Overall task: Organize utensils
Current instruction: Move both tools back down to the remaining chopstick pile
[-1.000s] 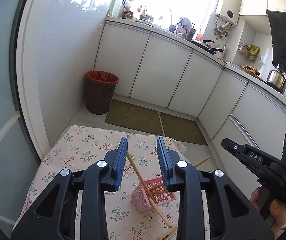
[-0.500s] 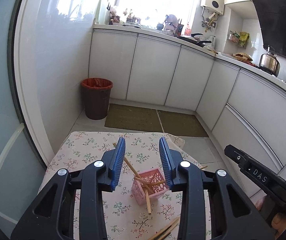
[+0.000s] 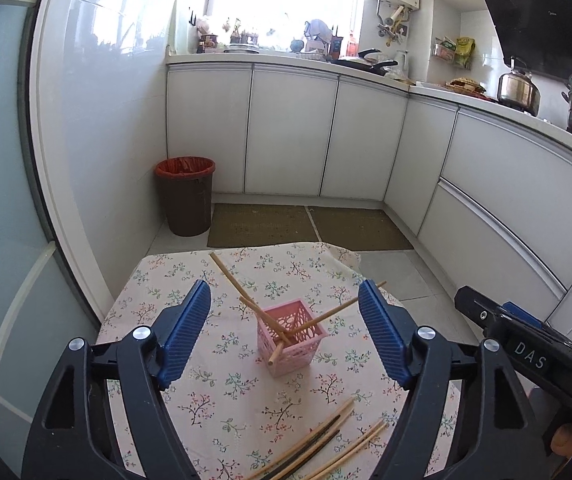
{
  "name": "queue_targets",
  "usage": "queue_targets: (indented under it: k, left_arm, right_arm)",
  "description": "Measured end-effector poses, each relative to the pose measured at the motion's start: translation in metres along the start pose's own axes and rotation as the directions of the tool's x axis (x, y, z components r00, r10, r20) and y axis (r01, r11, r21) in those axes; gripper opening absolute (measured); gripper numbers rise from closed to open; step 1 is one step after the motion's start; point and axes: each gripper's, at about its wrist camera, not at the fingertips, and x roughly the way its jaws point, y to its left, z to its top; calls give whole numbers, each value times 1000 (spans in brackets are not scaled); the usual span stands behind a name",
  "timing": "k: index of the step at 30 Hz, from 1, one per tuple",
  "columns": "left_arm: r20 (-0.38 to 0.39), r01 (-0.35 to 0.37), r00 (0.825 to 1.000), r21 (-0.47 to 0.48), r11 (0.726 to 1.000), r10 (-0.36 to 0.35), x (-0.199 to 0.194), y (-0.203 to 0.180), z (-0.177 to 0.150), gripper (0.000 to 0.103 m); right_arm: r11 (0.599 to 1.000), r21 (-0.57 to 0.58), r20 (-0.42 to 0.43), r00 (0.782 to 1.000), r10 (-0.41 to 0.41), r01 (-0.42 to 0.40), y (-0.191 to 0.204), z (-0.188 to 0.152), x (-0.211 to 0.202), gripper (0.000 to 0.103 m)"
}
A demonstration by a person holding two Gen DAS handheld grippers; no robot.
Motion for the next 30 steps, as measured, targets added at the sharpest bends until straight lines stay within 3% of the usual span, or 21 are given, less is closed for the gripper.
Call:
queue_targets:
  k: [6,12,15,19,22,26,30]
  left_arm:
    - [-43,18,999,32,999,-17,-5,-3,-17,95]
    - [-198,83,978,111,990,-60,12,-21,-52,96]
    - [-288,107,956,171,980,-54,31,-36,-73,96]
    - [-412,143,910,238,961,-33,65,-59,-104,96]
    - [-472,118,881,294,949,36,95,-74,-129,96]
    - [-533,102,843,301,948,78,138,-85,-150,96]
    - [-550,89,831,278,957,82,174,-87,-152,94]
  right_arm:
    - [1000,11,-55,998,-19,20,-29,-26,-8,96]
    - [980,151,-229,969,-89,126,-106,-74,6,96]
    - [960,211,-317,942,-112,185,-141,-103,13,96]
    - [945,234,-397,910,-121,228,-168,-126,21,96]
    - [943,258,-411,907,-89,209,-177,-131,21,96]
    - [939,274,-441,895,-68,207,-181,-135,29,96]
    - [922,327,-505,863,-14,206,-190,-144,41,96]
